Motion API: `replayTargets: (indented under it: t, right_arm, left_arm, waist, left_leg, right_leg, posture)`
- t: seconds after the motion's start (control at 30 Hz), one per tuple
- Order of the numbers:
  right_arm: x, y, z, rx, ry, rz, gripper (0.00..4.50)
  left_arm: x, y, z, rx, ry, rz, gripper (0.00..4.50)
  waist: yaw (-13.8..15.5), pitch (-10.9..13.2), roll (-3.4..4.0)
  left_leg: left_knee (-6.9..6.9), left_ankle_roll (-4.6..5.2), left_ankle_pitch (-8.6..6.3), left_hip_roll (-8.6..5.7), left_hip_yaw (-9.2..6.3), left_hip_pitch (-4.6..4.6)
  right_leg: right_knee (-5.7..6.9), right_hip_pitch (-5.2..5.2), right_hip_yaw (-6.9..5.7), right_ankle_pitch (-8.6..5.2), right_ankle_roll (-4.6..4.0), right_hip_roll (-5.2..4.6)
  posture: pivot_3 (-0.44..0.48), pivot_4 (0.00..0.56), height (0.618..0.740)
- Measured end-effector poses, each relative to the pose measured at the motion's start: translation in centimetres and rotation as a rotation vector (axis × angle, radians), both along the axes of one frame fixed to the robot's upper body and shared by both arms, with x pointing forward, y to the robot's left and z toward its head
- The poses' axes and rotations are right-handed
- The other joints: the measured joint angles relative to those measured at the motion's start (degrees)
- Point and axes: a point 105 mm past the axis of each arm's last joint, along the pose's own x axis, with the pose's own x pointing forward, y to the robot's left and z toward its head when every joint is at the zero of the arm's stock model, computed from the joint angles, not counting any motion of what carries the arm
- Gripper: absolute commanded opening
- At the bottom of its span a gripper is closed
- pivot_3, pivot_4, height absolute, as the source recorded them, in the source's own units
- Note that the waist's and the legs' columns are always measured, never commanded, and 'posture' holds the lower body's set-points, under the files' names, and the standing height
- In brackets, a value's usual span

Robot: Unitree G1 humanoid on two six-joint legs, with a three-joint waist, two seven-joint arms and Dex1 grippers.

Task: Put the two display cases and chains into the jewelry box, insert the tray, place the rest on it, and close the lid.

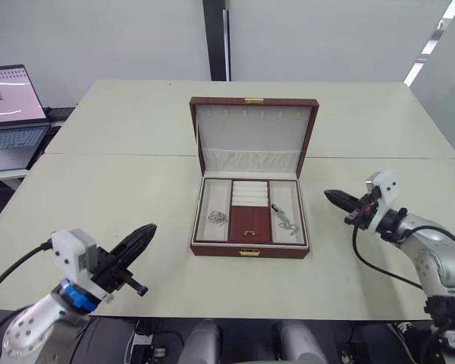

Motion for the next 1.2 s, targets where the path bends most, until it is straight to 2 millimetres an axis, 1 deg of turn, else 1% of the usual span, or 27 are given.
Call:
replayTargets:
  t: [0.07, 0.2, 0.3, 0.4, 0.57, 0.67, 0.8, 0.83, 0.97, 1.13, 1.2]
  right_arm:
    - [0.9, 0.0, 0.3, -0.003, -0.014, 0.014, 0.01]
    - [2.1, -0.4, 0.8, -0.019, -0.038, 0.023, 0.01]
    - [2.6, -0.4, 1.0, -0.028, -0.050, 0.034, 0.01]
    - [3.3, -0.5, 1.4, -0.042, -0.068, 0.036, 0.01]
    - [4.1, 0.1, 2.4, -0.029, -0.109, 0.053, 0.01]
    - [4.8, 0.3, 3.1, -0.025, -0.129, 0.059, 0.01]
    - [6.2, 0.7, 4.9, -0.024, -0.187, 0.055, 0.01]
    - [6.9, 1.0, 5.6, -0.010, -0.210, 0.051, 0.01]
    - [8.4, 1.5, 7.3, 0.017, -0.254, 0.042, 0.01]
    - [9.7, 3.3, 9.9, 0.066, -0.302, 0.075, 0.01]
    - [9.9, 4.1, 10.5, 0.083, -0.310, 0.106, 0.01]
  left_arm:
    - [-0.9, -0.8, 1.1, -0.016, -0.045, 0.022, 0.02]
    - [-2.4, -1.6, 1.9, -0.048, -0.100, 0.070, 0.02]
    - [-3.3, -2.1, 2.0, -0.041, -0.108, 0.081, 0.02]
    - [-3.9, -2.4, 1.4, -0.047, -0.082, 0.093, 0.02]
    - [-4.0, -2.4, 1.4, -0.031, -0.102, 0.091, 0.02]
    - [-3.8, -2.0, 0.9, -0.031, -0.090, 0.099, 0.02]
    - [-3.6, -1.6, 0.1, -0.027, -0.062, 0.097, 0.02]
    - [-3.5, -1.6, 0.1, -0.023, -0.066, 0.088, 0.02]
    - [-3.4, -1.8, 0.5, -0.018, -0.093, 0.079, 0.02]
    - [-3.2, -1.9, 0.6, -0.017, -0.099, 0.068, 0.02]
    - [-3.1, -1.9, 0.6, -0.016, -0.100, 0.066, 0.02]
  waist:
    - [-0.01, 0.00, 0.01]
    - [-0.04, 0.00, 0.00]
    - [-0.09, 0.00, 0.00]
    - [-0.20, 0.03, 0.01]
    - [-0.17, 0.05, 0.01]
    - [-0.24, 0.07, 0.03]
    - [-0.31, 0.09, 0.04]
    - [-0.36, 0.10, 0.05]
    - [-0.31, 0.11, 0.06]
    - [-0.37, 0.14, 0.10]
    - [-0.37, 0.14, 0.10]
  left_leg:
    - [-0.01, 0.00, 0.00, -0.03, 0.00, 0.04]
    - [-0.01, 0.00, 0.00, -0.07, 0.07, 0.07]
    - [-0.02, 0.00, 0.00, -0.09, 0.10, 0.07]
    - [-0.02, 0.00, 0.00, -0.10, 0.13, 0.07]
    - [-0.02, 0.01, -0.01, -0.10, 0.12, 0.06]
    - [-0.02, 0.01, -0.01, -0.08, 0.13, 0.07]
    - [-0.02, 0.01, -0.01, -0.08, 0.13, 0.07]
    - [-0.02, 0.01, -0.01, -0.07, 0.14, 0.08]
    - [-0.03, 0.01, -0.01, -0.08, 0.13, 0.06]
    - [-0.04, 0.01, -0.01, -0.05, 0.11, 0.06]
    - [-0.04, 0.01, -0.01, -0.06, 0.11, 0.05]
  right_leg:
    - [0.01, 0.05, -0.02, 0.00, 0.00, 0.05]
    - [-0.02, 0.07, 0.01, -0.01, -0.01, 0.07]
    - [-0.02, 0.06, 0.02, -0.01, -0.02, 0.09]
    - [-0.02, 0.07, 0.03, -0.01, -0.02, 0.09]
    - [-0.03, 0.06, 0.03, -0.02, -0.03, 0.12]
    - [-0.02, 0.05, 0.04, -0.02, -0.03, 0.12]
    - [-0.02, 0.04, 0.04, -0.02, -0.03, 0.13]
    - [-0.02, 0.04, 0.04, -0.02, -0.03, 0.13]
    - [-0.02, 0.02, 0.04, -0.01, -0.03, 0.13]
    - [0.00, -0.01, 0.04, -0.01, -0.04, 0.13]
    - [0.00, -0.01, 0.04, -0.01, -0.04, 0.13]
  posture:
    - [0.000, 0.150, 0.740]
    - [0.000, 0.150, 0.740]
    - [0.000, 0.150, 0.740]
    - [0.000, 0.150, 0.740]
    - [0.000, 0.150, 0.740]
    - [0.000, 0.150, 0.740]
    - [0.000, 0.150, 0.740]
    - [0.000, 0.150, 0.740]
    - [0.000, 0.150, 0.740]
    - [0.000, 0.150, 0.740]
    - [0.000, 0.150, 0.740]
